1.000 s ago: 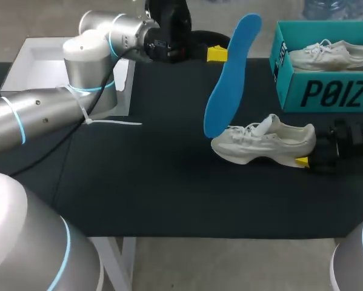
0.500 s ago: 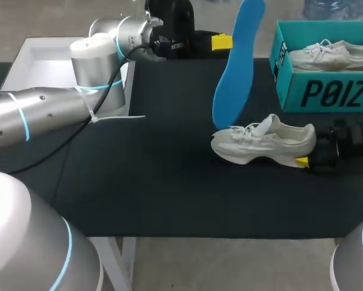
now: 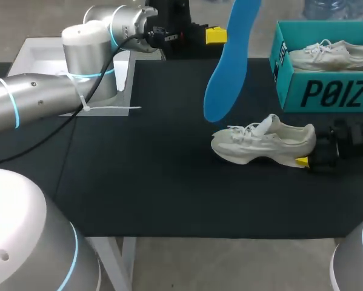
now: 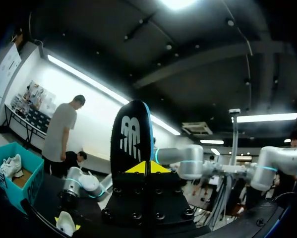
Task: Take the shoe out of the shoebox, open the shoe tongue, remove and reinsert the insole, then place the shoe into the shoebox
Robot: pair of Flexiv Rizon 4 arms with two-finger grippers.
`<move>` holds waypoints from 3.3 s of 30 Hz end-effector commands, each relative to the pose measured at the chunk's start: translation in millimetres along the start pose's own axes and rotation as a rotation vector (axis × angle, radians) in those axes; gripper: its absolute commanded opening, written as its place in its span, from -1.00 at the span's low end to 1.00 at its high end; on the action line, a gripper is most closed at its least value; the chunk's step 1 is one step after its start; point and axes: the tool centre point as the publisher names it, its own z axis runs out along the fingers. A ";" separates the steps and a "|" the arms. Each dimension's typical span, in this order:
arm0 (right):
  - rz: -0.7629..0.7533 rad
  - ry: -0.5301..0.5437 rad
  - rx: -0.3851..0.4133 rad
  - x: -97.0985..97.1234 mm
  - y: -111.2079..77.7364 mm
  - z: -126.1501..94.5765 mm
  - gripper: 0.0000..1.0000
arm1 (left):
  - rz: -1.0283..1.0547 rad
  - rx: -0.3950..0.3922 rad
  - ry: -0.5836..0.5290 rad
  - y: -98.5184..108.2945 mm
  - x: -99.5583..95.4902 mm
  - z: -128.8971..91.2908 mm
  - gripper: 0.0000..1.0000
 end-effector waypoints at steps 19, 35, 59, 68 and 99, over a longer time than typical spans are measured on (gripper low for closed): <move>-0.031 -0.064 0.068 -1.2 -4.1 -24.4 1.00 | 0.000 -0.002 -0.002 -1.0 0.9 0.5 -1.00; -0.044 -0.105 0.353 1.4 23.9 -81.4 1.00 | 0.000 -0.002 -0.002 -1.0 0.9 0.5 -1.00; -0.023 -0.176 0.883 11.8 103.6 -130.7 1.00 | 0.000 -0.002 -0.002 -1.0 0.9 0.5 -1.00; -0.022 -0.170 0.967 1.1 115.0 -126.9 1.00 | 0.000 -0.002 -0.002 -1.0 0.9 0.5 -1.00; -0.040 -0.136 0.890 0.1 117.5 -109.0 1.00 | 0.003 0.021 0.047 -5.6 18.5 6.8 -1.00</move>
